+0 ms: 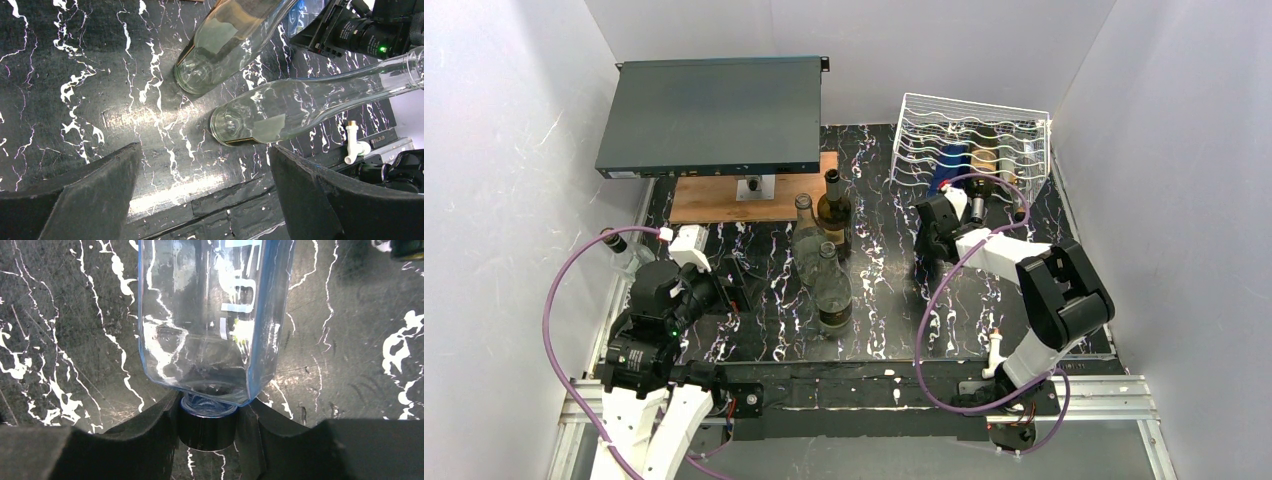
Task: Put the wine bottle on the wine rack
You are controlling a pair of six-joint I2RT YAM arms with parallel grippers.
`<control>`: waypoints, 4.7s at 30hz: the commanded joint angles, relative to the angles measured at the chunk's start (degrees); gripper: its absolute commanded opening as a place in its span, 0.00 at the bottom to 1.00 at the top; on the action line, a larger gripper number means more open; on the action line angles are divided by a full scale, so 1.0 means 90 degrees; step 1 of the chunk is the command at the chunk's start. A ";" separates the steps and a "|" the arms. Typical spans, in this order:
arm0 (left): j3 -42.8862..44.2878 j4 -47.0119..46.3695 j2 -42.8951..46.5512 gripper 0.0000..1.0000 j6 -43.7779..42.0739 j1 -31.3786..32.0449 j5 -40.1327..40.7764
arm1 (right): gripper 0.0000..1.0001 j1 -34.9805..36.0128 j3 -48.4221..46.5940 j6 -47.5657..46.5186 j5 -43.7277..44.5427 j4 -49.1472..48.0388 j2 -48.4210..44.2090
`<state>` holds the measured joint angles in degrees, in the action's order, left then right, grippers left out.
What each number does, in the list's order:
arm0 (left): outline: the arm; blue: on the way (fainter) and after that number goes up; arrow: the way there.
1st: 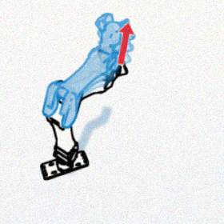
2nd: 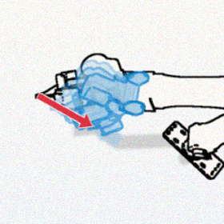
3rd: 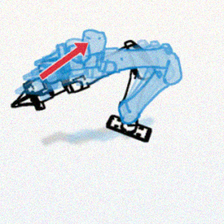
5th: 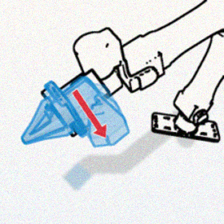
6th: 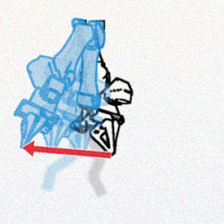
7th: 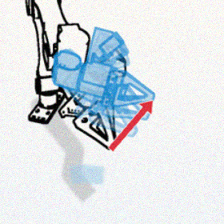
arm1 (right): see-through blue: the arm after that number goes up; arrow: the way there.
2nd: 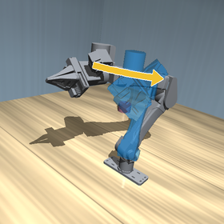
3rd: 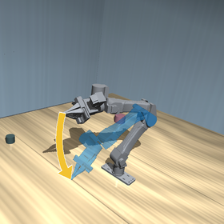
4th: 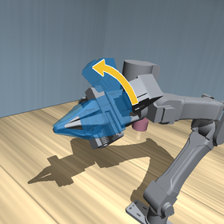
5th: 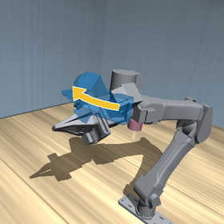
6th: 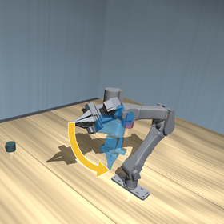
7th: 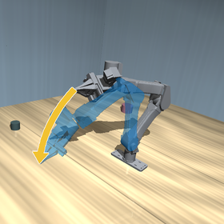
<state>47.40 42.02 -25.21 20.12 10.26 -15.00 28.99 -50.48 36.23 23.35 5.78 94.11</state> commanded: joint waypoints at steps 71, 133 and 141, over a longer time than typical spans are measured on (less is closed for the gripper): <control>0.0003 -0.0040 -0.0140 0.99 -0.0068 0.0020 -0.0042 | 0.02 -0.1781 -0.1355 -0.1076 -0.1029 -0.2841 0.1667; 0.0027 0.0014 -0.0421 0.99 -0.0038 -0.0007 0.0115 | 0.81 -0.1737 -0.5960 -0.2371 -0.3065 0.0623 0.3273; 0.0016 0.0000 -0.0363 0.99 -0.0038 -0.0012 0.0086 | 0.79 -0.1747 -0.5133 -0.2446 -0.3424 0.0786 0.2707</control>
<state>47.40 42.04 -28.58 20.12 10.24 -14.00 12.40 -99.35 13.19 -2.94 7.03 121.32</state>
